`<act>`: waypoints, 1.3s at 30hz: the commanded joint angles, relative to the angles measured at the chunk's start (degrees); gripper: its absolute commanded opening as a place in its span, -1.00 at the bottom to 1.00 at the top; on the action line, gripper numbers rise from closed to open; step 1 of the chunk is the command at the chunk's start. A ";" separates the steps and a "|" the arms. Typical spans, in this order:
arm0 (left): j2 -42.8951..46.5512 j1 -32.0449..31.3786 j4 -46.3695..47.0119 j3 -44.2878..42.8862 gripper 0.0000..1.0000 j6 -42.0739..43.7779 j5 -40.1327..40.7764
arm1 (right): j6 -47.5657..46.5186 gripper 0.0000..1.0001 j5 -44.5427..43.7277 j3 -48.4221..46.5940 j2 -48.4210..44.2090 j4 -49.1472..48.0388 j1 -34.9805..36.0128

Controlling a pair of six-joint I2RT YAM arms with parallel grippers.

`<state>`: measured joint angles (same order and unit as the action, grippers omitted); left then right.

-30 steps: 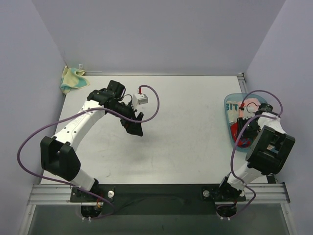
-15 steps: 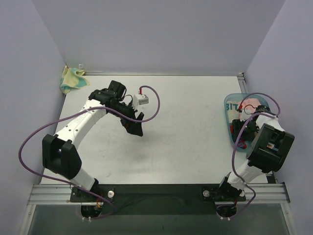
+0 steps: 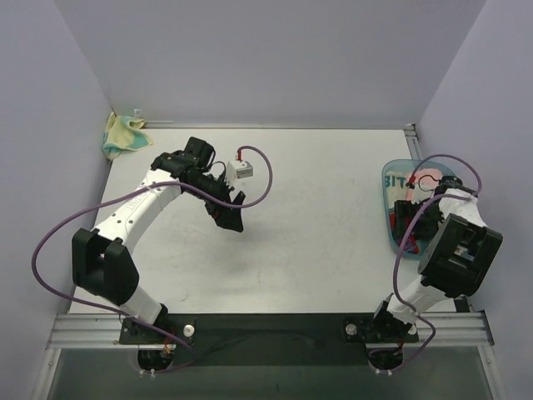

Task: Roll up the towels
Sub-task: Place the rolled towel into the container, then move the towel to the center of the board

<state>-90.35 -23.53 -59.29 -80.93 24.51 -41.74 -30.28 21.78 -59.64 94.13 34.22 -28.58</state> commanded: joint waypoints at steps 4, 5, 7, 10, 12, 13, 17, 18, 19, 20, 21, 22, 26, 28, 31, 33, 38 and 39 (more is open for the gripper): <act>0.17 0.23 2.77 -2.48 0.95 -0.43 1.48 | 0.22 0.56 -0.95 -5.39 -4.83 6.03 -0.78; 0.26 0.67 3.64 -2.48 0.95 -0.95 1.57 | 0.14 0.57 -0.95 -6.01 -5.09 6.82 -0.78; 0.35 3.12 5.05 -2.48 0.95 -2.88 1.39 | 0.14 0.64 -1.04 -7.59 -5.97 7.70 -0.78; 0.26 7.08 8.39 -2.83 0.95 -5.17 2.70 | 0.14 0.72 0.53 -9.79 -8.51 9.98 -0.60; -0.44 10.86 11.20 -4.41 0.95 -5.70 8.05 | 0.14 0.81 2.12 -12.16 -11.41 12.36 0.36; -0.88 12.35 12.25 -5.11 0.94 -5.79 9.81 | 0.22 0.85 2.65 -12.95 -12.47 13.58 0.97; -4.82 17.55 20.15 -8.45 0.95 -5.80 25.16 | 0.75 0.94 2.57 -16.38 -17.47 15.61 6.77; -5.80 19.29 21.39 -9.94 0.95 -4.40 26.52 | 1.53 0.95 2.13 -16.65 -18.18 15.62 9.57; -6.85 20.18 22.10 -10.74 0.95 -3.08 27.05 | 1.89 0.98 1.69 -17.00 -18.62 15.79 11.25; -9.30 21.15 22.89 -11.79 0.95 -1.59 27.75 | 2.50 0.99 1.16 -17.26 -19.41 15.88 12.83; -10.54 22.72 23.51 -13.54 0.95 0.25 28.63 | 2.86 1.00 -0.15 -17.44 -19.68 15.88 14.41; -12.12 23.26 24.04 -14.86 0.95 1.14 29.25 | 3.64 1.00 -0.77 -17.53 -19.94 15.97 17.73; -21.42 27.65 27.01 -20.40 0.95 6.15 33.80 | 5.58 1.00 -3.94 -17.35 -19.42 15.79 25.22; -24.77 29.06 27.47 -24.78 0.95 9.31 35.05 | 6.72 1.00 -4.90 -17.62 -18.81 15.62 27.08; -31.54 30.20 27.91 -29.36 0.90 14.50 38.83 | 8.39 1.00 -5.78 -18.23 -17.14 15.35 30.42; -35.76 31.17 28.00 -33.76 0.86 18.18 38.23 | 9.01 1.00 -6.31 -18.50 -16.00 15.27 32.00; -44.54 33.72 28.61 -41.93 0.78 27.05 39.70 | 9.89 1.00 -7.89 -18.85 -13.80 14.39 34.46; -45.87 33.90 28.61 -44.56 0.77 28.30 40.15 | 10.15 1.00 -7.98 -18.94 -13.53 14.30 34.90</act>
<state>-133.64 9.13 -33.39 -118.85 44.75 -4.27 -21.89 15.92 -76.40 79.88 47.53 5.32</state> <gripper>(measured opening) 0.890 0.999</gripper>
